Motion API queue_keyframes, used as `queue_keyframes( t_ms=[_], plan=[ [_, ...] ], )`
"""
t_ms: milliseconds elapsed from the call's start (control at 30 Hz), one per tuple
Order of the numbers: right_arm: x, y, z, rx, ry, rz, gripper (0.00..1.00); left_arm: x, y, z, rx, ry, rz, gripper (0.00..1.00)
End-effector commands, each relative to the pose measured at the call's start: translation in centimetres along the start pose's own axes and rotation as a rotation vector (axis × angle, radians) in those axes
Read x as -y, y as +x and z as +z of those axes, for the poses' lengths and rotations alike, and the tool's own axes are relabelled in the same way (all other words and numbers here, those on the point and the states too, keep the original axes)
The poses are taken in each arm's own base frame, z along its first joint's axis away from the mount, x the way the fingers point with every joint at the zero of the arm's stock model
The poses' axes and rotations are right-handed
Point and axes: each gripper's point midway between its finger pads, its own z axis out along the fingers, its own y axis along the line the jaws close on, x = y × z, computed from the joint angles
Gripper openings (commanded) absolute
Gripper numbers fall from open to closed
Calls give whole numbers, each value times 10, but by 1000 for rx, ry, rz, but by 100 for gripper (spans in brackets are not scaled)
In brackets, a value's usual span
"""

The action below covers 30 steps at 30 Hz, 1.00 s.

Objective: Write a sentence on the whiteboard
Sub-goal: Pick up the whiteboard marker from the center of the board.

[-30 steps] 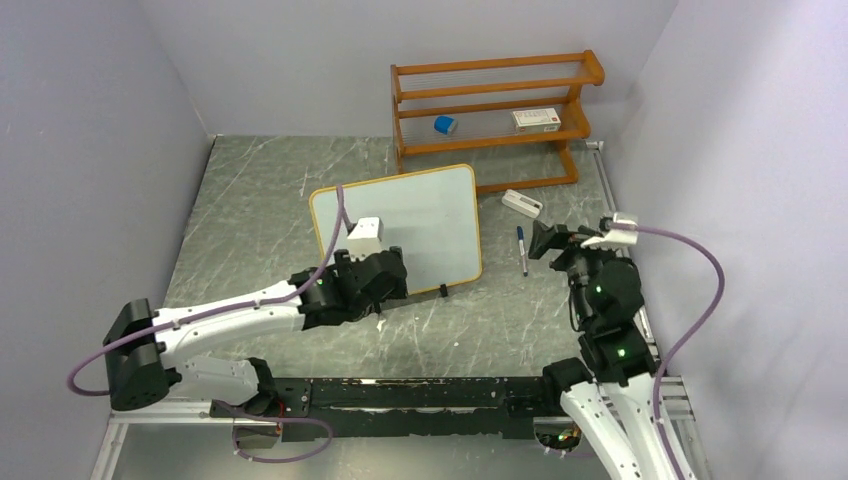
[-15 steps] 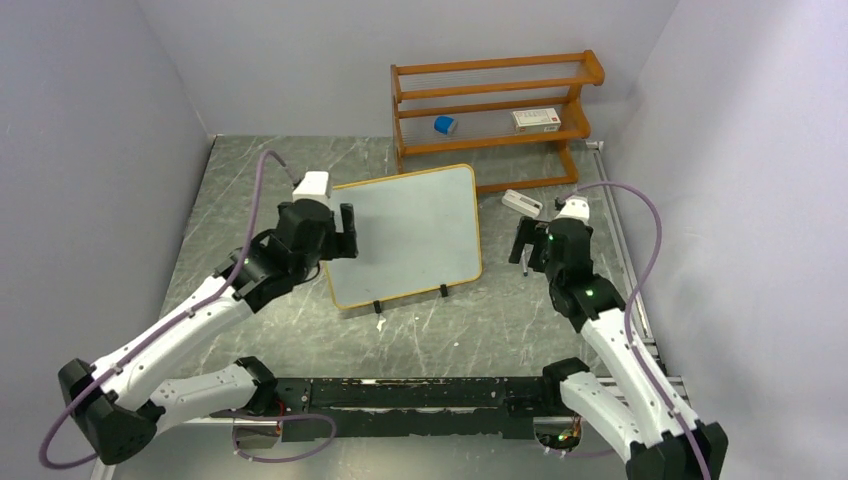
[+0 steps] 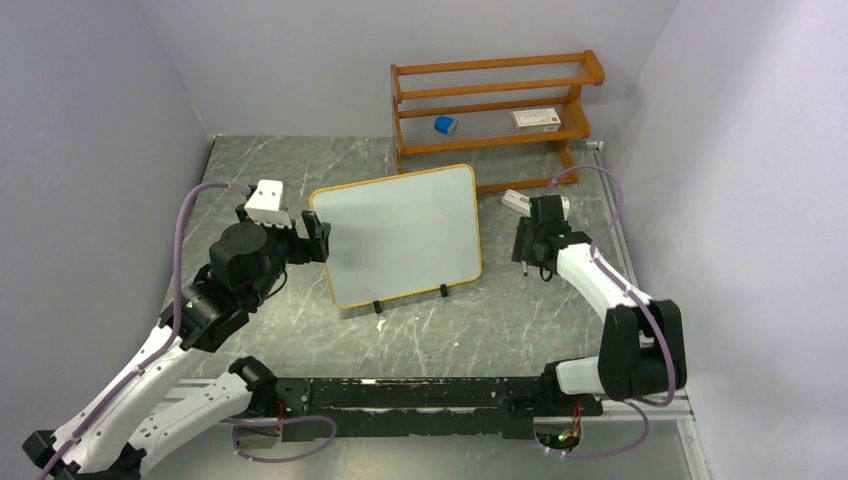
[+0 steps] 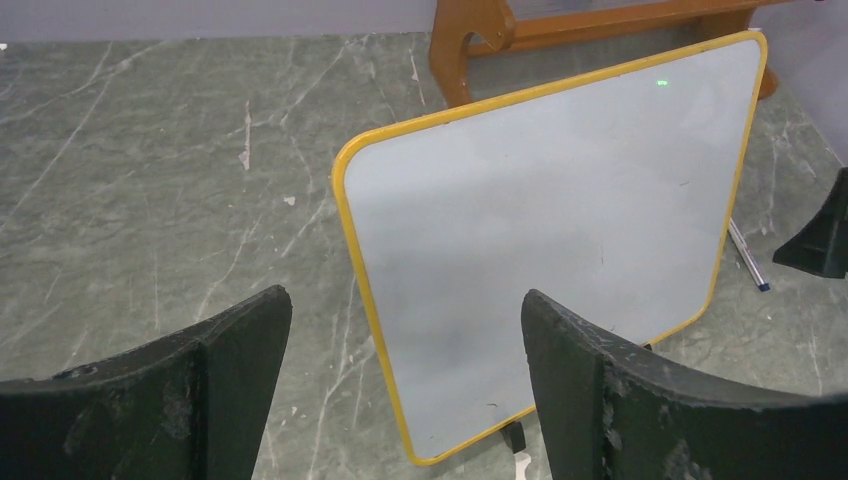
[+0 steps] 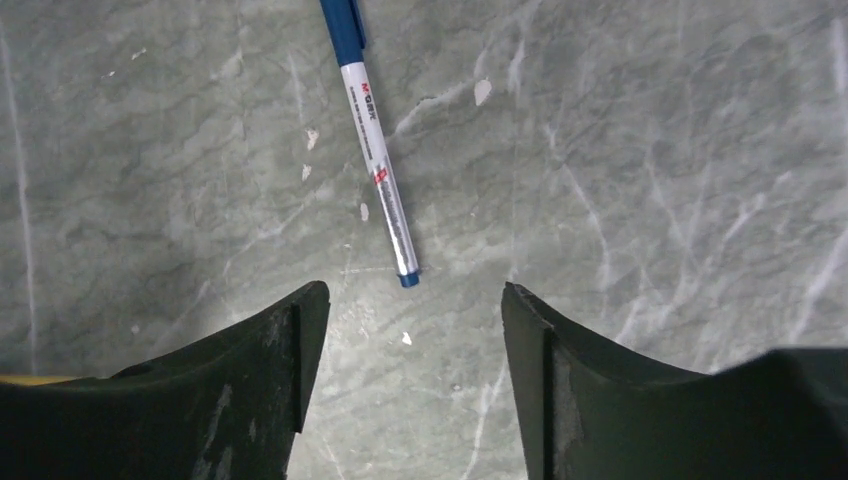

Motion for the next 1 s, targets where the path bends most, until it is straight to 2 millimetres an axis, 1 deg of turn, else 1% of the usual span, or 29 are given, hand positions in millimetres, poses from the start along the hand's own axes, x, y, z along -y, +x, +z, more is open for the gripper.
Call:
queue_keyframes(
  t_ms=[0,67,167,200,267,400,567,733,767,867,967],
  plan=[
    [-9,-14,18,-26,-26,3,61,-5,-9,-4,62,3,5,88],
    [-10,-13,28,-50,-14,-6,53,-9,-10,-6,77,-4,0,88],
    [-12,-11,42,-72,-13,-20,50,-11,-9,-7,77,-10,-8,88],
    [-13,-8,49,-96,-13,-33,48,-13,-7,-6,73,-16,-8,88],
    [-15,-6,56,-119,-11,-44,44,-14,-6,-6,69,-23,-7,88],
    [-20,-5,65,-138,-33,-57,41,-15,-6,-5,69,-20,-12,88],
    [-24,4,77,-202,-44,-84,35,-12,-5,-4,64,-4,-9,88],
    [-25,17,86,-258,-55,-118,34,-11,-3,-2,59,5,-3,88],
    [-24,20,87,-270,-53,-122,32,-9,-3,-1,56,15,-1,88],
    [-24,30,91,-299,-65,-129,24,-5,-1,0,48,36,3,88],
    [-20,34,91,-311,-46,-141,13,-3,1,2,41,51,6,88]
  ],
)
